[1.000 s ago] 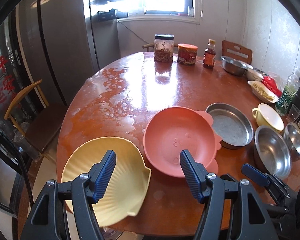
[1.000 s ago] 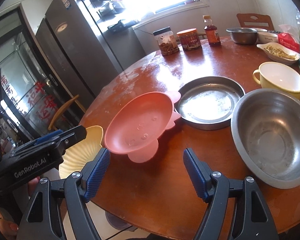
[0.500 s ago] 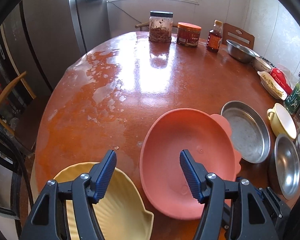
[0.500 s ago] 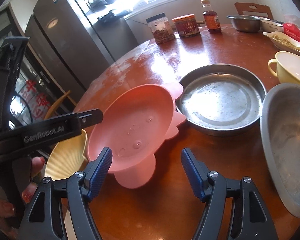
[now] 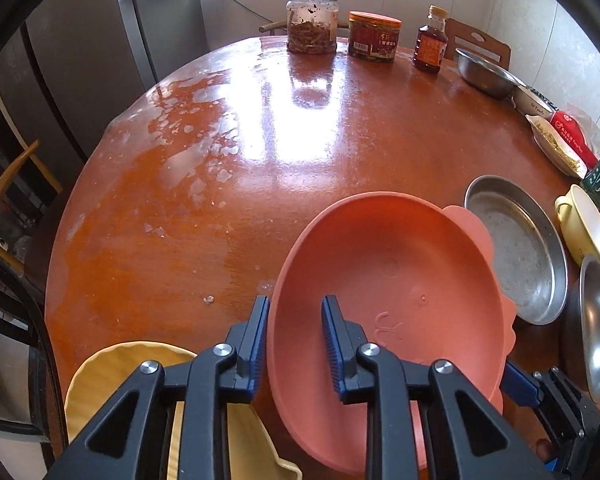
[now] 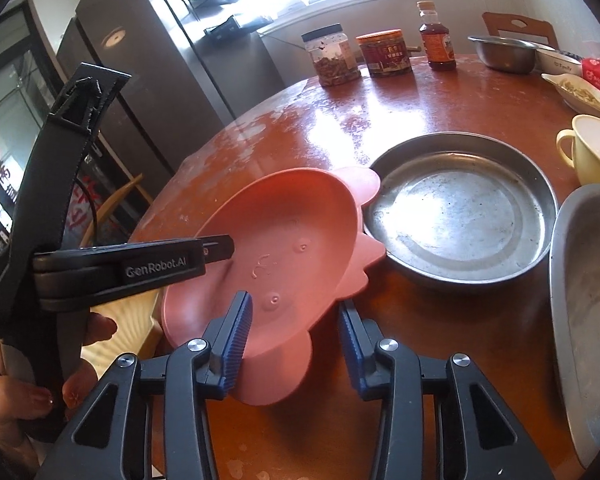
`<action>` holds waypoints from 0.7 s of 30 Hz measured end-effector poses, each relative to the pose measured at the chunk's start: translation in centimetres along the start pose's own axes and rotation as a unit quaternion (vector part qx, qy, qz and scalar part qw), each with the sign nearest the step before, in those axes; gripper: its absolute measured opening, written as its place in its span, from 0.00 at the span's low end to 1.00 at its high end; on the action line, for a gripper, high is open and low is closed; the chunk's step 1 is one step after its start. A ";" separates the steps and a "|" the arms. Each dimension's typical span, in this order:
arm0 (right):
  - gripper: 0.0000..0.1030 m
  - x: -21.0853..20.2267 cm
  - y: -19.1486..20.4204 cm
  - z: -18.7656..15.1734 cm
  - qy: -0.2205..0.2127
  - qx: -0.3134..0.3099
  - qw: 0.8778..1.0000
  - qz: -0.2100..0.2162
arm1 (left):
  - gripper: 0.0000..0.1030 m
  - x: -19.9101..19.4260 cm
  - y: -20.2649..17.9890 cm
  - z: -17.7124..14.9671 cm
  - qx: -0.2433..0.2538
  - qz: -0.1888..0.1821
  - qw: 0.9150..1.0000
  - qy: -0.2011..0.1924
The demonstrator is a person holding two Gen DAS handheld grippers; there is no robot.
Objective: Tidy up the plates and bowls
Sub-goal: 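Carry the pink bowl with the right tool and set it onto the yellow plate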
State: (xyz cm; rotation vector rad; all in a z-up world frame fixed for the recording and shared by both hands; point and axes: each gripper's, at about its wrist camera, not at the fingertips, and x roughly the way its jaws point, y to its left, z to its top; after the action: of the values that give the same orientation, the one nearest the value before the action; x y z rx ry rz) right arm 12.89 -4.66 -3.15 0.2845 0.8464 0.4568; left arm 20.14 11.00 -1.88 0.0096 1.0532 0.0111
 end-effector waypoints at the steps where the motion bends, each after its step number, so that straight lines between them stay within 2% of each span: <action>1: 0.43 0.0 0.0 0.0 -0.001 0.002 1.000 0.000 | 0.26 -0.1 0.1 0.0 -0.004 -0.004 1.000 -0.002; 10: 0.43 -1.5 0.4 1.1 -0.023 0.004 1.000 0.009 | 0.26 -3.8 0.5 0.3 -0.010 -0.020 0.999 -0.047; 21: 0.43 -4.3 3.9 1.4 -0.046 -0.031 0.998 0.035 | 0.26 -8.3 3.2 -2.0 -0.034 -0.016 0.996 -0.075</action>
State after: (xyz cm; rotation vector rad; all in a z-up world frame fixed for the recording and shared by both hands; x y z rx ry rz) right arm 10.48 -3.47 2.16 0.2756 0.7333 0.5301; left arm 14.29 14.06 4.39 -0.0677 0.9022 0.0179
